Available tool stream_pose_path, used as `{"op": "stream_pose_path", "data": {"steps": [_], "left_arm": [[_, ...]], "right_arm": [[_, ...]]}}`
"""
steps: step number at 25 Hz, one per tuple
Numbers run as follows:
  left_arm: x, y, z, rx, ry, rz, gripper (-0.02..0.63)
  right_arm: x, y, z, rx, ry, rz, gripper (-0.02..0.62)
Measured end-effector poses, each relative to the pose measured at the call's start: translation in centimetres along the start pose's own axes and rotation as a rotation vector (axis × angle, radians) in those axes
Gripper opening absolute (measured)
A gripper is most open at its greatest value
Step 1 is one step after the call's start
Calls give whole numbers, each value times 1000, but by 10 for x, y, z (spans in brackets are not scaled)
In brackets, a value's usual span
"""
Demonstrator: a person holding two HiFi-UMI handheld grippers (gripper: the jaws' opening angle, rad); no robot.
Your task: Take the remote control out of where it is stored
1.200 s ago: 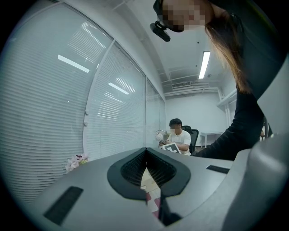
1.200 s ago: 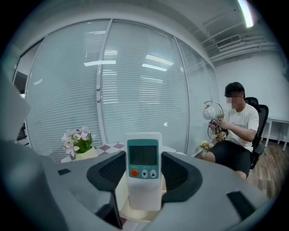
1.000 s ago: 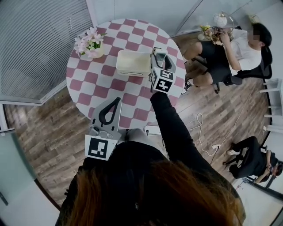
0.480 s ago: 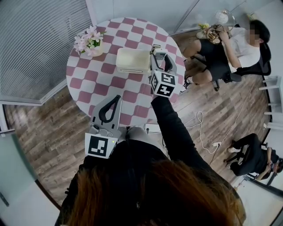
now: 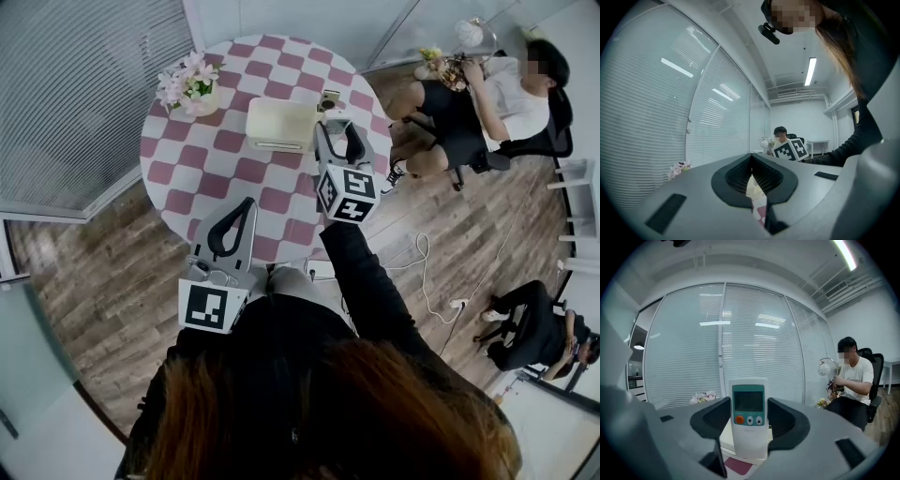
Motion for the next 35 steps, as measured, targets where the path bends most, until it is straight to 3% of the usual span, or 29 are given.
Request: {"op": "stream_pose_path", "data": {"steps": [12, 24, 30, 35], "left_arm": [[0, 3, 0, 8, 3, -7, 9], [1, 1, 0, 4, 4, 6, 9], [0, 0, 1, 0, 12, 6, 9], [-2, -1, 4, -3, 23, 2, 9]], "right_arm": [[-10, 42, -3, -4, 24, -48, 256], [-11, 92, 10, -76, 34, -103, 256], [-12, 90, 58, -310, 30, -231, 256], [-6, 78, 95, -515, 113, -258, 256]]}}
Point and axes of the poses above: the fingertips, and each gripper's own axes: y backward along the fingers, x to its right, z out of its underside, the point moved 7 cm from there along y, backward along the fingers, and after that the axes turned 6 degrees about z, right-handed, at the moved point
